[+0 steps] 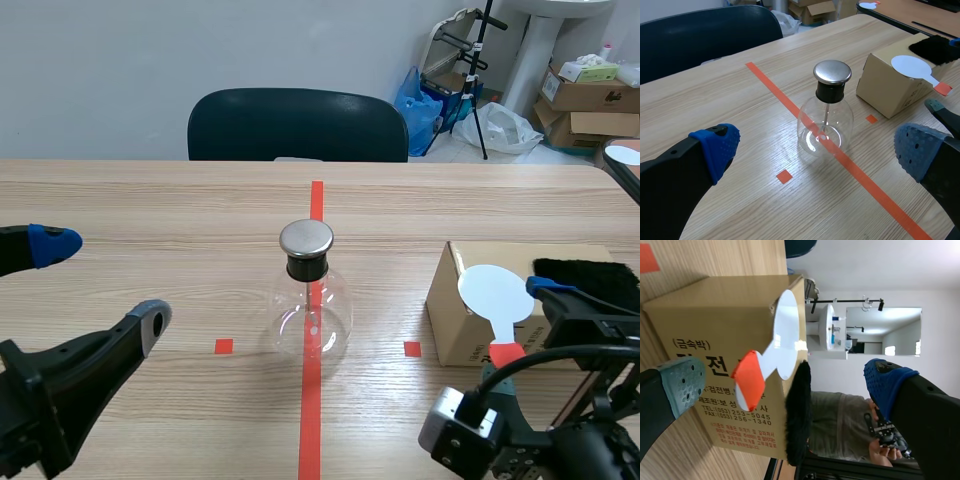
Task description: Do the electroscope experiment
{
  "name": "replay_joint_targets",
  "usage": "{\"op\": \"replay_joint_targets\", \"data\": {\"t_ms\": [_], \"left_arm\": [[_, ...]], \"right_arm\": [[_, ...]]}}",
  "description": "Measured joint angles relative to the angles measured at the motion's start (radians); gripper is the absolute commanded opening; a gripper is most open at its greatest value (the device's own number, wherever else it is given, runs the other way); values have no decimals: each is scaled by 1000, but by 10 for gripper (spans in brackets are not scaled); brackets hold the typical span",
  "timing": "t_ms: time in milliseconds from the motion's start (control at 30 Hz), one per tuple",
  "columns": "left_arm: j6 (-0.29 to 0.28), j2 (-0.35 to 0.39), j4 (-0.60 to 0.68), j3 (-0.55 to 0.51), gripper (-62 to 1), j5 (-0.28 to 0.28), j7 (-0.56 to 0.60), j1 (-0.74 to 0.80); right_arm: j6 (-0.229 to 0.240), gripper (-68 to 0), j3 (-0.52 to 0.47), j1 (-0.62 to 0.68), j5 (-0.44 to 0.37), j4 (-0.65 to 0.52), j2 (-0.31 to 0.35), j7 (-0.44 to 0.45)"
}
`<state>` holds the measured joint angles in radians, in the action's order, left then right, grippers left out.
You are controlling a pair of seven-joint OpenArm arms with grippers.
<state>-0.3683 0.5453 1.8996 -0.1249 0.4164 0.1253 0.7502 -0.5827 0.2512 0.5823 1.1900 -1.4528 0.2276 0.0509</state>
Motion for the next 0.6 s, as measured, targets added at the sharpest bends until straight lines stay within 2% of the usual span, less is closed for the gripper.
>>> {"op": "replay_joint_targets", "data": {"t_ms": [133, 200, 300, 467, 567, 600], "left_arm": [[0, 0, 0, 0, 14, 0, 0, 0], [0, 0, 0, 0, 14, 0, 0, 0], [0, 0, 0, 0, 14, 0, 0, 0], [0, 0, 0, 0, 14, 0, 0, 0], [0, 0, 0, 0, 14, 0, 0, 0], [0, 0, 0, 0, 14, 0, 0, 0]], "right_arm": [[22, 4, 0, 0, 8, 0, 0, 0], [26, -46, 0, 0, 8, 0, 0, 0], [26, -200, 0, 0, 15, 0, 0, 0], [26, -515, 0, 0, 23, 1, 0, 0], [26, -662, 0, 0, 23, 1, 0, 0], [26, -666, 0, 0, 23, 1, 0, 0]]}}
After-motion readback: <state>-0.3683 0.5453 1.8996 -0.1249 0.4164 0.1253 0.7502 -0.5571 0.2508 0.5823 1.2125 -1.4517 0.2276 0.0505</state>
